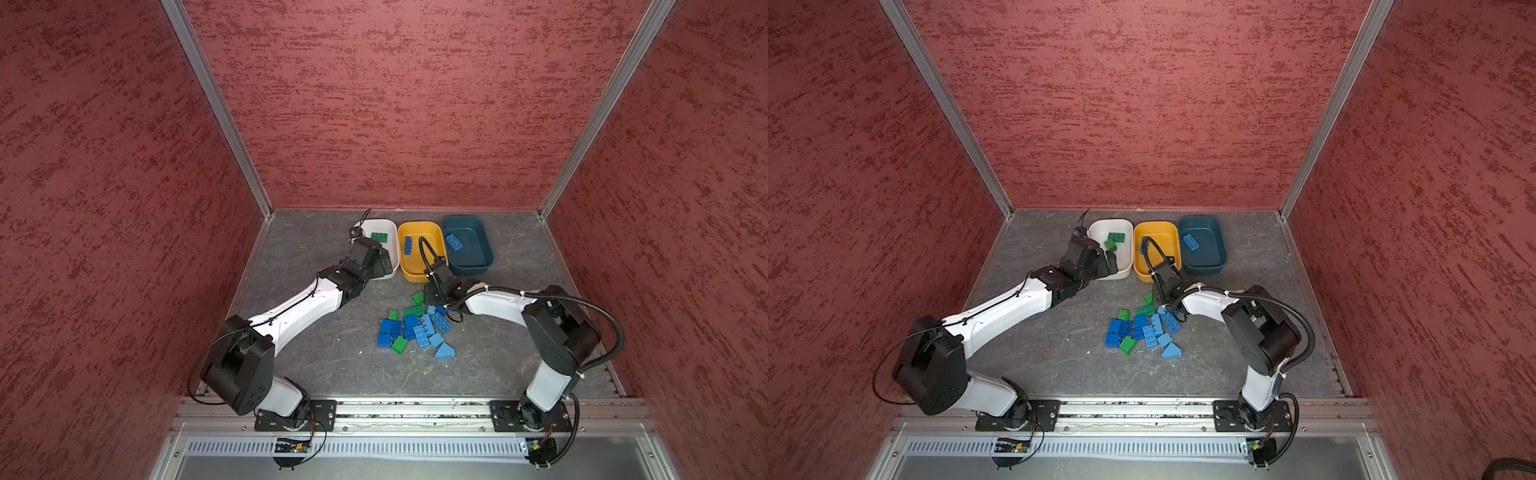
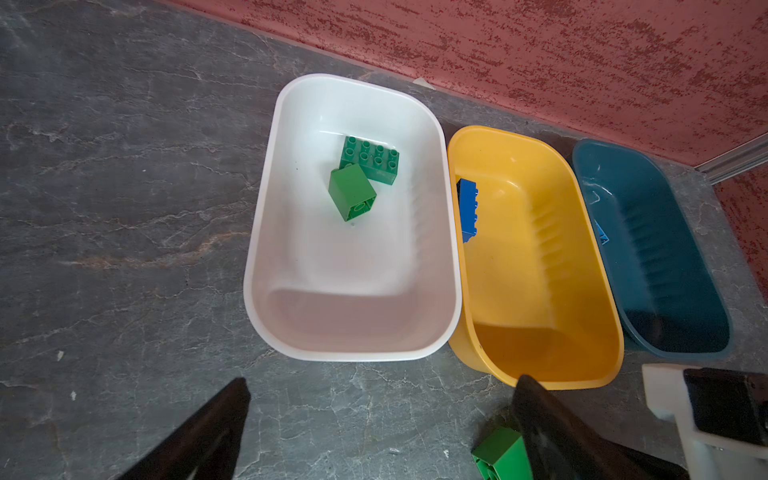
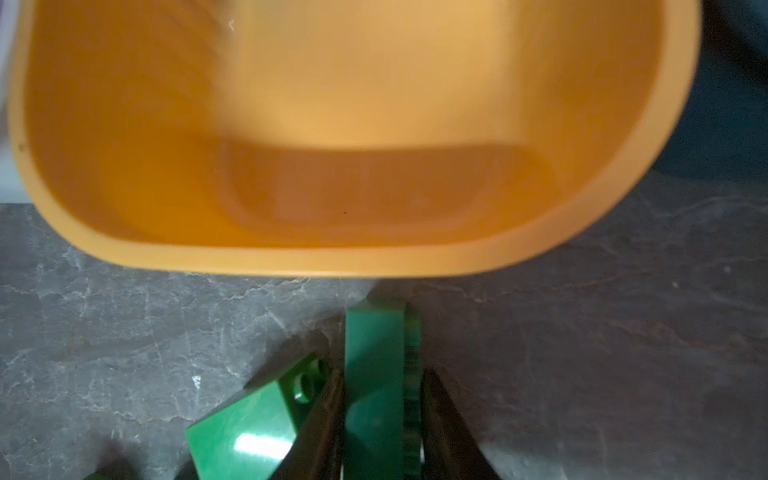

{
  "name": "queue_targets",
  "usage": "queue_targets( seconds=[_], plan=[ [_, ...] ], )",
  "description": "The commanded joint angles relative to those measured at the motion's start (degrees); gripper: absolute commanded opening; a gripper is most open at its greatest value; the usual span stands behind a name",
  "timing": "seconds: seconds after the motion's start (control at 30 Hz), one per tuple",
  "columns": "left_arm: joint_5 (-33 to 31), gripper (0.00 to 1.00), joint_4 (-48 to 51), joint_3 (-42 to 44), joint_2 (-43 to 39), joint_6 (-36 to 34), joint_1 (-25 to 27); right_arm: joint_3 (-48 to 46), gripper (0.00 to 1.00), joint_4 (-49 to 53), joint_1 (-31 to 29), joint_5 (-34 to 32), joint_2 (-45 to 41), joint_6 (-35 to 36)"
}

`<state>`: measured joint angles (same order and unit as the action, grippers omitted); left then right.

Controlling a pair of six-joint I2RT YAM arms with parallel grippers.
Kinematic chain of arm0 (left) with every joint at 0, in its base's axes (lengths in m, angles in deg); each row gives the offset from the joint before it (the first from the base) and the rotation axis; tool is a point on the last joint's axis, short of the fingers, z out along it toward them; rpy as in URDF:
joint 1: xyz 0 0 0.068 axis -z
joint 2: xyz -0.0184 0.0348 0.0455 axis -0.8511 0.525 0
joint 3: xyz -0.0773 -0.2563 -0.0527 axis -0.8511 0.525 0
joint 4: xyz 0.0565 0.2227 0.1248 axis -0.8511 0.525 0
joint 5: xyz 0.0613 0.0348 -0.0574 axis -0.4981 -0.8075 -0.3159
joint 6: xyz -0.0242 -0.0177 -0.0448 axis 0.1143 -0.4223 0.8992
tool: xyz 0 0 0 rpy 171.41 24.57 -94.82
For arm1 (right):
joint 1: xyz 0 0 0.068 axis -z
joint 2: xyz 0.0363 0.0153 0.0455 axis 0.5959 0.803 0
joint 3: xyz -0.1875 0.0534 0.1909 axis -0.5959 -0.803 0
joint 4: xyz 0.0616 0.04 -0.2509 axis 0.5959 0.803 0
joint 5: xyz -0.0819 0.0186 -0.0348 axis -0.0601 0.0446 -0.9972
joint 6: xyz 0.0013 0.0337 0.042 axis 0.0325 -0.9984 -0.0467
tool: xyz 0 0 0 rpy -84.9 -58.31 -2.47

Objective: Sort the legos into containers by color
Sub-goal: 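Lower the right gripper to the pile and grasp a long green brick, then carry the green brick with the right gripper and release it into the white bin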

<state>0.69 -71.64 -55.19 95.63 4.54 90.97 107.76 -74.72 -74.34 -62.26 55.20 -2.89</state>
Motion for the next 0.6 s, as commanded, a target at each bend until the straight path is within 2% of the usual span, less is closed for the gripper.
queue_targets(
  seconds=[0.0,0.1,0.27,0.43,0.57],
  plan=[
    [0.0,0.99,0.4,-1.7,1.0,0.4,0.0,0.6,0.27,1.8,-0.8,-1.8,0.5,0.6],
    [0.1,1.00,0.8,-1.9,1.1,0.6,0.1,0.3,0.19,1.9,-1.3,-1.8,-1.5,1.9],
    [-0.6,1.00,0.8,-1.5,0.7,0.7,0.0,-2.7,0.17,-0.6,-2.2,1.5,-9.5,6.1],
    [-2.1,1.00,0.8,-0.9,0.5,1.7,0.0,-4.8,0.17,-8.4,-2.6,13.1,-14.8,12.0],
    [-3.7,1.00,1.2,0.0,-0.6,3.8,-0.4,-4.1,0.18,-18.8,-2.6,19.4,-13.3,13.4]
  ],
)
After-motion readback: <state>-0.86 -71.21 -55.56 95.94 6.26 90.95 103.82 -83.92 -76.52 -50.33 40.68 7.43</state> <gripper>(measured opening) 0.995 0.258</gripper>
